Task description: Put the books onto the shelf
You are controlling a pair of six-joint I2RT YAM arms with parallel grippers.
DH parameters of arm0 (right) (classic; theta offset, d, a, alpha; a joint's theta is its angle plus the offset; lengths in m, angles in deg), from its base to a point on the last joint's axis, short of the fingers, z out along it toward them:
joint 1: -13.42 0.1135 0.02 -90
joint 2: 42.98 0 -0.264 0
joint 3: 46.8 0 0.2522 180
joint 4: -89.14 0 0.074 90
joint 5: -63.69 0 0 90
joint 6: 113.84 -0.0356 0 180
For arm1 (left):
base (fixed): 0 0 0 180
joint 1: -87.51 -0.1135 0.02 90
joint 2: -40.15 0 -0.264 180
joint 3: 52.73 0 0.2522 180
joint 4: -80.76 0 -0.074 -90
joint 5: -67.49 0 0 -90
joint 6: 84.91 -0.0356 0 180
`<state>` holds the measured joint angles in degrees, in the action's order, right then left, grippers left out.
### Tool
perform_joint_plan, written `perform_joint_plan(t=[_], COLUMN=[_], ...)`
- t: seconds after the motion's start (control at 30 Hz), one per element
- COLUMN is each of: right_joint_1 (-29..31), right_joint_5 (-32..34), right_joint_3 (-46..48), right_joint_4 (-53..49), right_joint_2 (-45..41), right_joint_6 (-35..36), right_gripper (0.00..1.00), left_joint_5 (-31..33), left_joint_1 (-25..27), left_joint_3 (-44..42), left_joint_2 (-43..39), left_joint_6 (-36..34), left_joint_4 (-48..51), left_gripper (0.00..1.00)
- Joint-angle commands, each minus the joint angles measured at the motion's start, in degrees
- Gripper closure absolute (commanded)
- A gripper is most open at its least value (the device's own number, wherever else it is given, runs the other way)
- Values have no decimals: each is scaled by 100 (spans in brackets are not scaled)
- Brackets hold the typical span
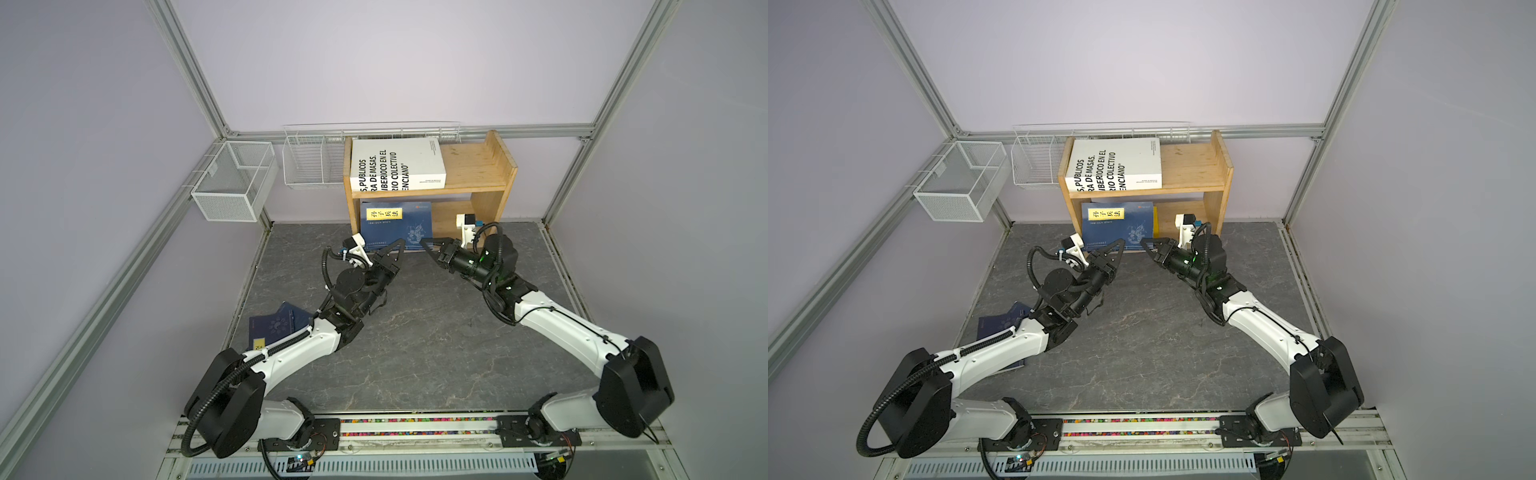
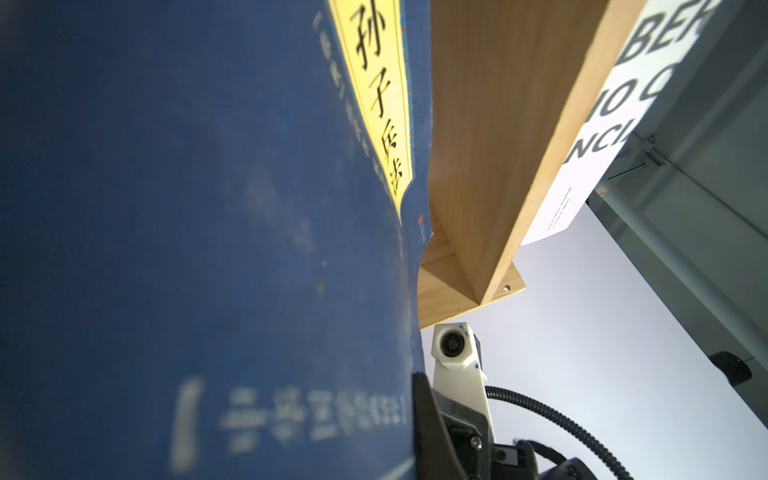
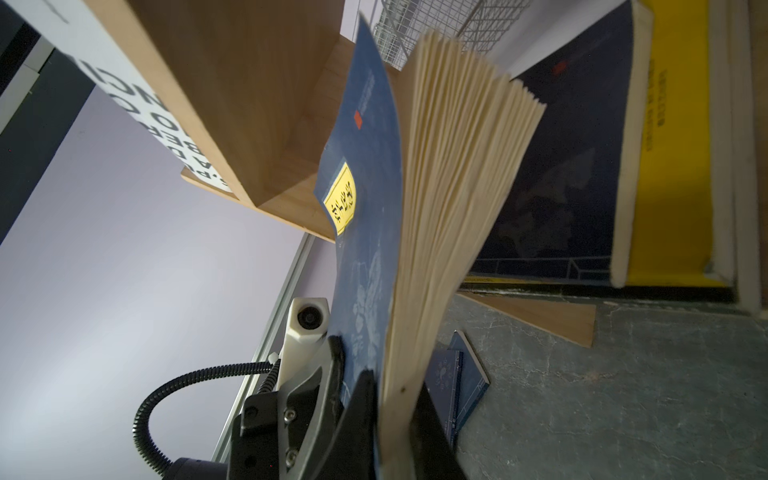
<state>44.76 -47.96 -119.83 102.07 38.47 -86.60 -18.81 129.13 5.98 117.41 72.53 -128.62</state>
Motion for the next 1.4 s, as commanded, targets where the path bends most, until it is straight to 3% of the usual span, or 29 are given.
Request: perform_joint_plan(t=[0.0,0.03,0.13,0.3,0.6,0.93,1.37], right_joint_1=[9,-16,-58,-110,-210,-345,-376], right_joint_5=[115,130,146,46,-41,-83,-159], right_joint_3=[-212,-301,-620,-1014,-1423,-1506,-1525], right_joint_4=[92,29,-204,-191,-116,136,-273], right_joint_2=[124,161,314,701,1175,1433,1782], right_joint_6=[194,264,519,522,511,242,89], right_gripper=[89,92,93,93,93,93,93], left_joint_5=[44,146,404,386,1619,1691,1573], left_joint_1=[37,26,-197,-950,-1051,-1060,-1068], left_joint_3=[301,297,258,-115,-139,-59,-39], left_joint_2=[-187,-327,-884,-2144,-4256,-4301,-3997], left_joint_6=[-379,-483,-673,-842,-1651,-1808,-1856], left_joint_4=[190,474,1716,3321,5540,5828,5712], left_gripper=[51,40,23,15,7,4,3])
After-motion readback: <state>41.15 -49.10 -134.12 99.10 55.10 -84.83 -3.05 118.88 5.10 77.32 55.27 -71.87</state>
